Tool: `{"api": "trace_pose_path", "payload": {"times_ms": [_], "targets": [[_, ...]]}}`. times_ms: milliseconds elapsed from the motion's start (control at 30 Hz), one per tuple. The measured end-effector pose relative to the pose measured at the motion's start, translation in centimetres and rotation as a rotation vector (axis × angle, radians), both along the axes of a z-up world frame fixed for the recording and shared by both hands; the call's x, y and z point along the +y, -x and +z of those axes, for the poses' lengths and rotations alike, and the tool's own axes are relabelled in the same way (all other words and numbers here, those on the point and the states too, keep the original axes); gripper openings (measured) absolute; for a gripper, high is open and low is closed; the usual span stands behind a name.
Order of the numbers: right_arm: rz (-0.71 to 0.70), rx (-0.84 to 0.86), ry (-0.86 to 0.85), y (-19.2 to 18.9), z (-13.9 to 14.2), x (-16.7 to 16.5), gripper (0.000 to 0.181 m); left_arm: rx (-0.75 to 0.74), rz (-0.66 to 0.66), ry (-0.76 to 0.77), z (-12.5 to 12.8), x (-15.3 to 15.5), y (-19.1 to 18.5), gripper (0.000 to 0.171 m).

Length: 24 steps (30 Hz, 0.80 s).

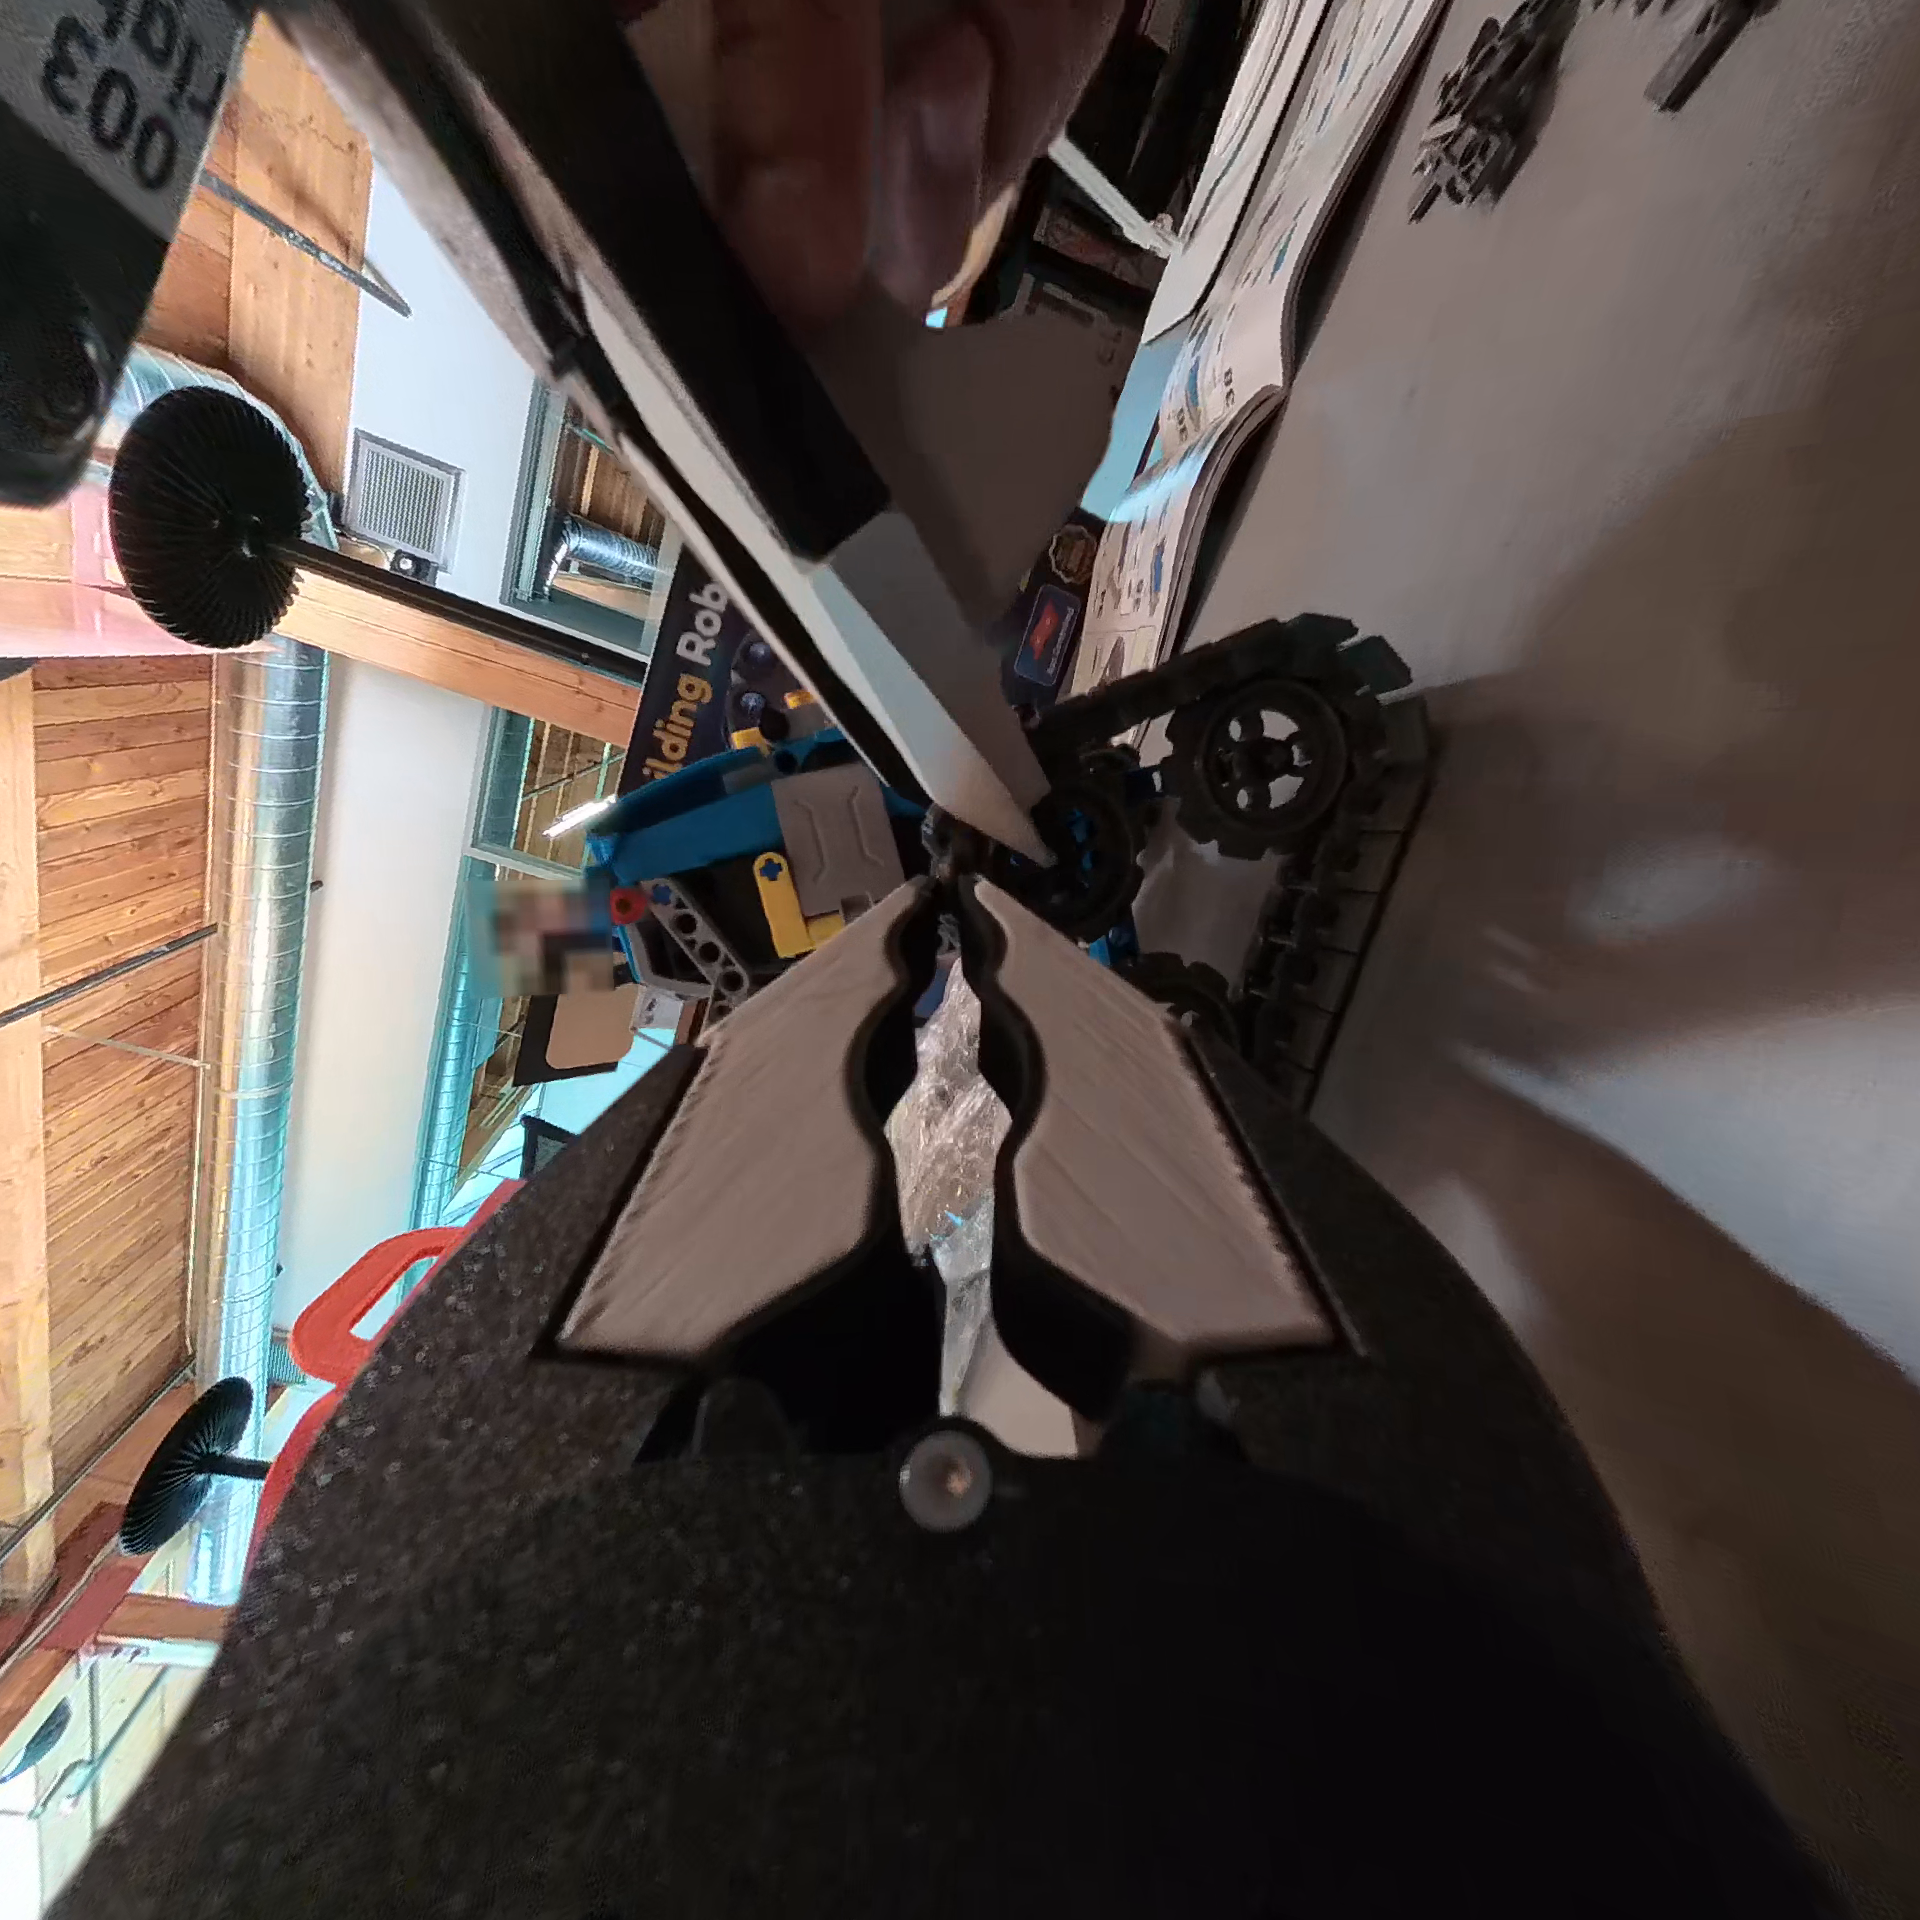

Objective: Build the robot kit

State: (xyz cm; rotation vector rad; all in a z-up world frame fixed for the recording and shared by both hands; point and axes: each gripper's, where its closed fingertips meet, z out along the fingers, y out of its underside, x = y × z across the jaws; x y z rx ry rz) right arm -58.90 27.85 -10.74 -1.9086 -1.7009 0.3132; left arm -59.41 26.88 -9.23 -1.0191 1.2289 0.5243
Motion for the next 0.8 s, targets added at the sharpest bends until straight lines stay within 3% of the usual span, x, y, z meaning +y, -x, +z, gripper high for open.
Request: {"api": "trace_pose_path", "payload": {"times_ms": [167,433,667,800], "targets": [[0.003,-0.063,-0.005,0.29,-0.14,0.22,0.04,-0.014,0.005,0.026,0.02,0.13,0.3,0.002],[-0.004,-0.007,-0.064,0.44,-0.24,0.42,0.04,-0.024,-0.012,0.003,0.06,0.09,0.0,0.004],[0.008,-0.029,-0.089,0.46,-0.38,0.27,0.039,-0.157,-0.046,0.176,0.35,0.33,-0.01,0.014],[0.01,-0.054,-0.105,0.39,-0.46,0.49,0.037,-0.078,-0.067,0.219,0.35,0.47,-0.17,0.015]]}}
